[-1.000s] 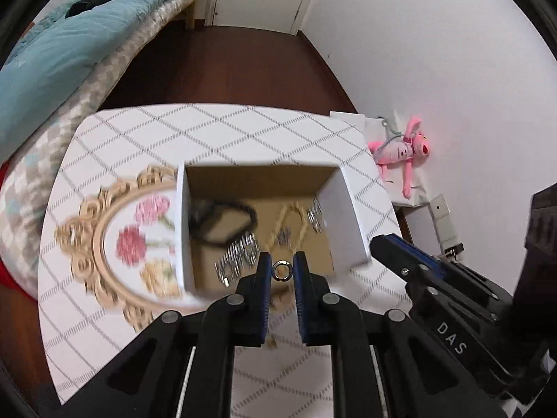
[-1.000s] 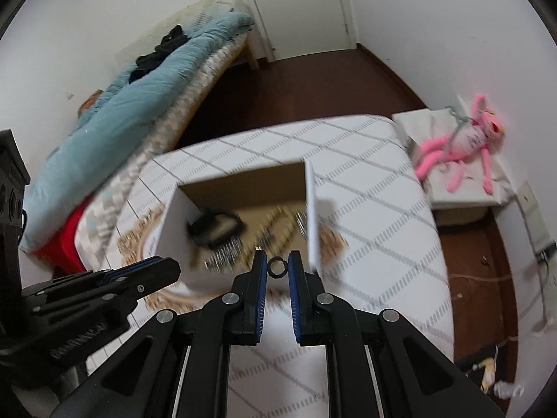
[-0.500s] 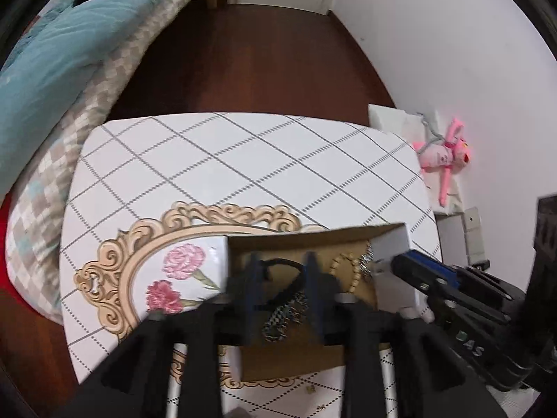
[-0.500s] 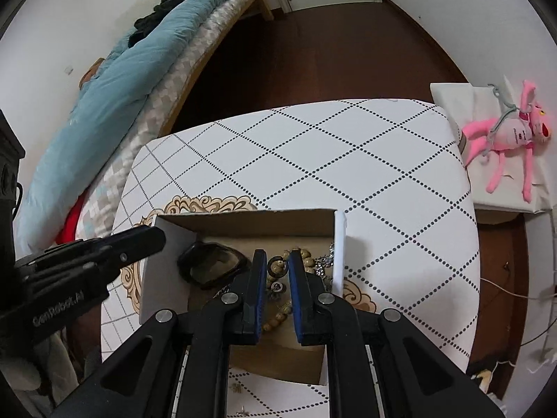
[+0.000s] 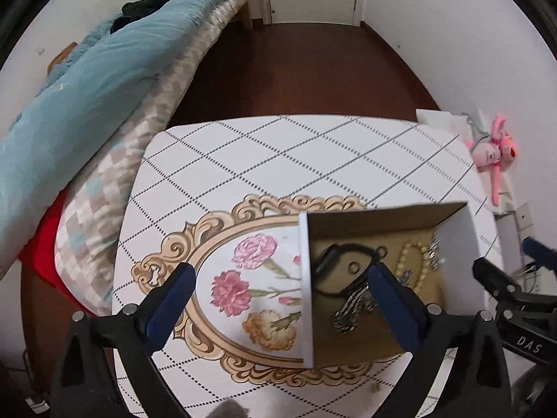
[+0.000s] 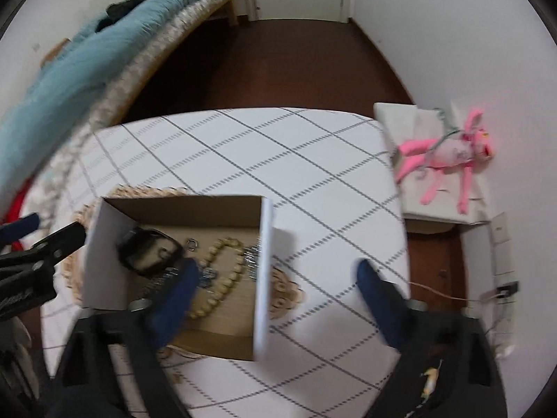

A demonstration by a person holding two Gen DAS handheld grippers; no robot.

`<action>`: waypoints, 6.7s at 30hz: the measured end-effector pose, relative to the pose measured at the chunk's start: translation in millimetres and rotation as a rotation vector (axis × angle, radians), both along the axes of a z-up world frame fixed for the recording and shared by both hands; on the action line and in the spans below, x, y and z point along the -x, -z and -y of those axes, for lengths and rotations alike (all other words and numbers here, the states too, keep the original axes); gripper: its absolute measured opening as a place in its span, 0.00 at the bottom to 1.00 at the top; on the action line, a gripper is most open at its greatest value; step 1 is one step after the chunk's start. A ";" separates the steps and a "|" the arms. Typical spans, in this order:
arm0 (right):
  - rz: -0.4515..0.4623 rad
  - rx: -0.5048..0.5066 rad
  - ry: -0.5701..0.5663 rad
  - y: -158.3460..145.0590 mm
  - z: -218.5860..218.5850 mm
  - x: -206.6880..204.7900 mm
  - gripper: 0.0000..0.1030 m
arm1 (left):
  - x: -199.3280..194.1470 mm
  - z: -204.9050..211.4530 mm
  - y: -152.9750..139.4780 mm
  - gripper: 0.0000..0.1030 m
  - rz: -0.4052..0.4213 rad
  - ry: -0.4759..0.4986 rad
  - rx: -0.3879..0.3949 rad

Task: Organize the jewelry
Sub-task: 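Drop both small rings into the white box and open both tools, then withdraw both tools from the box, then grasp a small gold earring with the right tool while the left tool grasps another earring, then carry both earrings into the white box and open both tools, then withdraw both tools from the box and raise them above the table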

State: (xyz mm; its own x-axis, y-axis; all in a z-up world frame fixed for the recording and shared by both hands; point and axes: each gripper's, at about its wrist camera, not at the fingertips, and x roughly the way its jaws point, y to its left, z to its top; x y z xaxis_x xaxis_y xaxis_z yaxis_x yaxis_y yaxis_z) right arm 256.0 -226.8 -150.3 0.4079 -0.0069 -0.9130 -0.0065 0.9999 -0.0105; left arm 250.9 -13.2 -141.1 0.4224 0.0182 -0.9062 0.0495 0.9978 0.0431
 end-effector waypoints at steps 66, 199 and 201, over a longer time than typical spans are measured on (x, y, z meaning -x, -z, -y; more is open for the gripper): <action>-0.063 -0.205 -0.081 82.7 -84.7 167.2 0.08 | 149.9 -56.8 102.9 1.00 -0.228 -0.089 0.057; -0.049 0.052 0.023 2.8 -2.7 35.4 1.00 | 37.6 6.6 7.4 1.00 -0.004 -0.021 0.037; -0.050 0.051 0.023 3.7 -3.7 37.7 1.00 | 40.3 6.5 6.0 1.00 -0.002 -0.023 0.036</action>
State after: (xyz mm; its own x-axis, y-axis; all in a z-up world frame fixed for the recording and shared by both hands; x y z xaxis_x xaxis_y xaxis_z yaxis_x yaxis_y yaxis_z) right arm 218.3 -223.1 -154.0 0.3605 -0.0633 -0.9306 0.0151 0.9980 -0.0620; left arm 210.6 -19.7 -147.1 0.4208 -0.0045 -0.9072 0.0267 0.9996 0.0074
